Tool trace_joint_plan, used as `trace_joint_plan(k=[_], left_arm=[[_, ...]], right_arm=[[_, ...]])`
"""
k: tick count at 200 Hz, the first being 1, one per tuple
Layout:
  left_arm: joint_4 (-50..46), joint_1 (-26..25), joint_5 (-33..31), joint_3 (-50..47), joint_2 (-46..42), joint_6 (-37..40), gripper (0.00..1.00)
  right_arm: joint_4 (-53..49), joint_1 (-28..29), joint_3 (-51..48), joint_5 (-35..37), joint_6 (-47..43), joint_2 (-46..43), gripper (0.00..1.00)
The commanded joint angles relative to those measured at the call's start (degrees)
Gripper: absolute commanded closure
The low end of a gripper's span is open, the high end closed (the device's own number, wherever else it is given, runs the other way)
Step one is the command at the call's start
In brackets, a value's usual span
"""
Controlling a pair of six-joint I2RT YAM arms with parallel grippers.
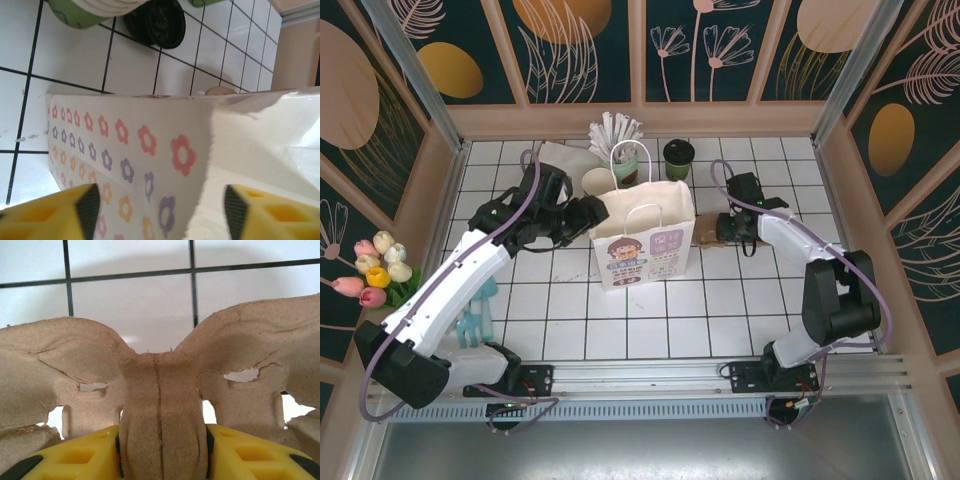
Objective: Pack the takeout coffee
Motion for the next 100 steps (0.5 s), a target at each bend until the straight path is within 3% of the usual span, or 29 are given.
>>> trace_joint_plan(k=[1, 19, 40, 76, 100], left_arm=[[-3.8, -0.2, -2.3, 5.0, 0.3, 6.1, 0.14], [-4.3, -0.2, -2.0, 7.8, 0.6, 11.1, 0.02], [-3.1, -0.1, -2.5, 10.8, 1.3, 17.1, 0.01], [1.1, 0.0, -8.5, 17.8, 5.0, 24.3, 0.02], [8.5, 0.0, -11.4, 16.9, 4.9, 27.4, 0.02]], right_arm=[[-2.3, -1.2, -0.4, 1.4, 1.2, -4.1, 0.55], [-3.4, -1.7, 0.0, 1.5, 1.4, -6.0, 0.56], [-4.0, -2.0, 0.2, 2.8, 1.9, -8.2, 0.57], [-4.4, -2.2, 0.1, 4.2, 3.1, -12.5, 0.57], [-3.8, -2.1, -0.2, 3.9, 3.6, -16.3, 0.57]])
